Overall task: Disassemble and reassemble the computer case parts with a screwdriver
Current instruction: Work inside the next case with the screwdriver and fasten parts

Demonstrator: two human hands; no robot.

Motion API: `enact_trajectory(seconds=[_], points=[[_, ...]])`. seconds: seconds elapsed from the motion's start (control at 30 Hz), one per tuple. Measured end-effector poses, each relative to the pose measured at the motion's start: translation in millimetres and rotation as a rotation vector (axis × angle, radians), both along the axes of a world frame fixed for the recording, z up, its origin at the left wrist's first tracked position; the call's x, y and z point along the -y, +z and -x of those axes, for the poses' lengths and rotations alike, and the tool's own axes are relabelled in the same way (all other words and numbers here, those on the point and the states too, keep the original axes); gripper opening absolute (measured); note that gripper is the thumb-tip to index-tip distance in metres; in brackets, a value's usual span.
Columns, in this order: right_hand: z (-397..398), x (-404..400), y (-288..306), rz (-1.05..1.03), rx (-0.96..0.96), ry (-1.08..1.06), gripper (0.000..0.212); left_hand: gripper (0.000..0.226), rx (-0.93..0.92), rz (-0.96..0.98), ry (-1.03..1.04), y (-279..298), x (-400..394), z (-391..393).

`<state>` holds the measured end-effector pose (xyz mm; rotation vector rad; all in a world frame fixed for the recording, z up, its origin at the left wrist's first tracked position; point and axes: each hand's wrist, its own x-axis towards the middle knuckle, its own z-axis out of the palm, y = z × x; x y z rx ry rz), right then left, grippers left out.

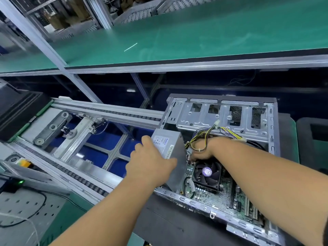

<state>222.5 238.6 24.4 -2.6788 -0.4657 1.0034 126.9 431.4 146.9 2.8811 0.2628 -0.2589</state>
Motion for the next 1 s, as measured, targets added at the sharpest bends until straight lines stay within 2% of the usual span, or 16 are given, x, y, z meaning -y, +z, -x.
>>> enact_trajectory(seconds=[0.1,0.37,0.53,0.77,0.9,1.0], points=[[-1,1,-1,0.007,0.015,0.002,0.023,0.091,0.021,-0.054,-0.021,-10,5,0],[-1,0,1,-0.052,0.055,-0.034,0.016,0.087,0.103,-0.117,0.006,-27,7,1],[-4,3,8,-0.134,-0.04,-0.063,0.029,0.085,0.135,-0.138,0.028,-29,9,2],[1,0,7,-0.198,-0.056,-0.163,0.031,0.085,0.099,-0.17,0.036,-34,15,-7],[4,-1,5,-0.238,-0.037,-0.218,0.02,0.086,0.08,-0.187,0.042,-37,21,-13],[5,-1,5,-0.234,-0.037,-0.259,0.03,0.083,0.085,-0.214,0.028,-39,23,-17]])
